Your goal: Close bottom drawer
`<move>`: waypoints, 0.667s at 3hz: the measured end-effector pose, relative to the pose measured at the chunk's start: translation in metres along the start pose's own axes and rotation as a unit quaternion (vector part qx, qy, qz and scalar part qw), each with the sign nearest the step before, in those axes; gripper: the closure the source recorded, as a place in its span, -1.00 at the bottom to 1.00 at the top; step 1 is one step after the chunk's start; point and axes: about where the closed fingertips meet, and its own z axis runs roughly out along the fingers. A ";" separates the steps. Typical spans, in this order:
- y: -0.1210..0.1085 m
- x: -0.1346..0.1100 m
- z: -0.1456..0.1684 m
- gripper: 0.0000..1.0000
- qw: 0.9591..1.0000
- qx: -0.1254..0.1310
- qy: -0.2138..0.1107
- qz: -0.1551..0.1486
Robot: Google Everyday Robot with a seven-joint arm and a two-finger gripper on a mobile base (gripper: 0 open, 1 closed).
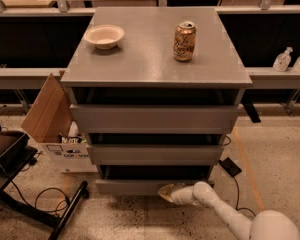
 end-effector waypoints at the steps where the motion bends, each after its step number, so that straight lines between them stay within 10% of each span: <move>1: -0.016 -0.005 0.003 1.00 1.000 0.011 -0.007 -0.005; 2: -0.026 -0.005 0.010 1.00 1.000 0.019 -0.010 -0.006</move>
Offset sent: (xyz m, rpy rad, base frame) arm 0.0434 -0.0074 -0.0051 -0.0004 -0.0582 -0.0435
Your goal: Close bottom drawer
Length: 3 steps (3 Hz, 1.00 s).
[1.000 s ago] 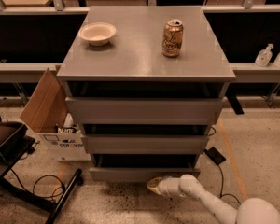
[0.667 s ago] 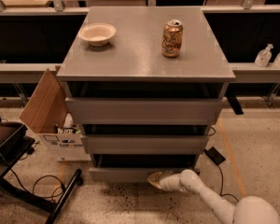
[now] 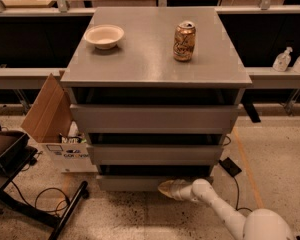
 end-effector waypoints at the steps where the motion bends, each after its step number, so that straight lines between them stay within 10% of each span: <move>1: -0.009 0.004 0.017 1.00 1.000 0.004 -0.001 0.003; 3: -0.018 0.013 0.037 1.00 1.000 0.012 0.000 0.008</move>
Offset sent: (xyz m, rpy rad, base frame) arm 0.0452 0.0056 -0.0356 -0.0013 -0.0205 -0.0466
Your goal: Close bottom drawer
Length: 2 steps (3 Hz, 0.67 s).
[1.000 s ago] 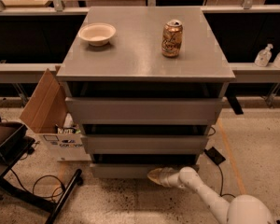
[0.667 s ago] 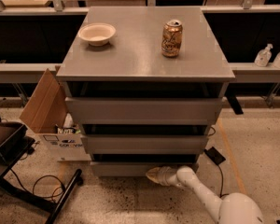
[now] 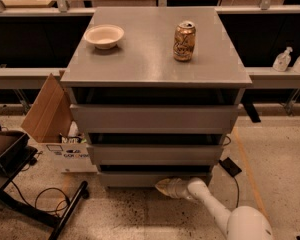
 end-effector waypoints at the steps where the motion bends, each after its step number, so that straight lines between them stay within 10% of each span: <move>1: 0.042 0.023 -0.002 1.00 0.999 -0.029 0.017 0.020; 2: 0.043 0.058 -0.053 1.00 0.998 -0.011 0.065 0.012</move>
Offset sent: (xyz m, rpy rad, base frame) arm -0.2604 0.0084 -0.0075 -0.1562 0.2253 0.2451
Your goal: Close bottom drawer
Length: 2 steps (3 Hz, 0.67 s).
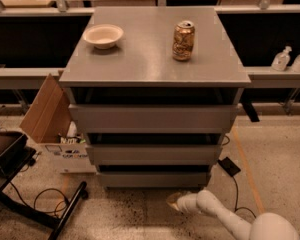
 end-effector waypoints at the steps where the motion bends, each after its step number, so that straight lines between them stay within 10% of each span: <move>1: -0.039 0.038 -0.083 1.00 0.995 0.062 0.072 -0.040; 2: -0.076 0.024 -0.146 1.00 0.979 0.107 0.129 -0.120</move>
Offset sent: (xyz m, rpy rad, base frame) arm -0.2492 -0.0249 0.2003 -0.5481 0.1583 0.2596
